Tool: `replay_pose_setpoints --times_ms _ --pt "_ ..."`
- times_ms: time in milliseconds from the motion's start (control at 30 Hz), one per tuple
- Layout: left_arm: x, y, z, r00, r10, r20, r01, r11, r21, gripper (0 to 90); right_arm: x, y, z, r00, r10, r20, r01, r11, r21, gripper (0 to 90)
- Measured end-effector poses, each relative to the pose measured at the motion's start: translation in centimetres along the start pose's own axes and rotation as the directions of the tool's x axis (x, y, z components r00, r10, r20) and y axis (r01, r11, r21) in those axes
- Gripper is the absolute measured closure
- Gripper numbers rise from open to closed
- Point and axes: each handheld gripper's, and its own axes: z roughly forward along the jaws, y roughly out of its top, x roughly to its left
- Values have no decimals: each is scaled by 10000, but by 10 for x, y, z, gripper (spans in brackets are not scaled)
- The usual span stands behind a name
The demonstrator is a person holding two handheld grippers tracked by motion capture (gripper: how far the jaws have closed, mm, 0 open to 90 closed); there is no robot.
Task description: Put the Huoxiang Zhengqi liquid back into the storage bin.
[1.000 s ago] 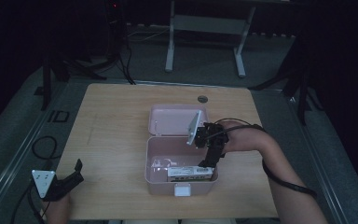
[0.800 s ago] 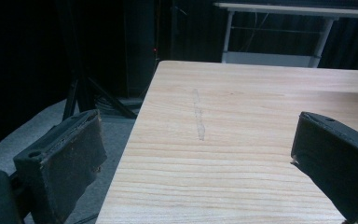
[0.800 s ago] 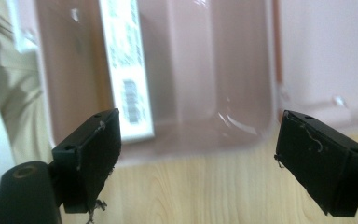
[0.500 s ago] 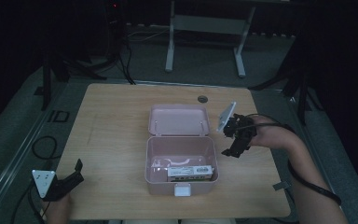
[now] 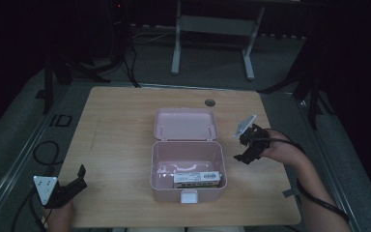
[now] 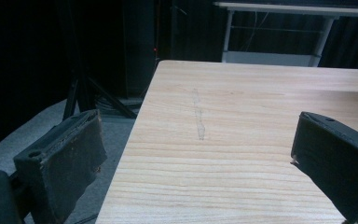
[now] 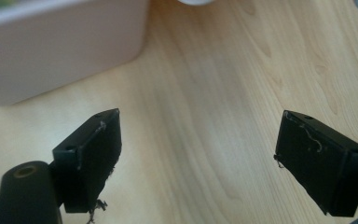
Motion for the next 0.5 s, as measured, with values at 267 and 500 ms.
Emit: replay_pose_setpoints --times_ms 267,500 --pt "0 0 0 10000 11 14 -11 10000 -8 27 5 -26 40 9896 1213 776 -1125 9877 -1084 134" --pt "0 0 0 10000 15 -3 -15 10000 -4 27 14 -49 61 9477 2338 2174 -1735 9488 -2640 124"
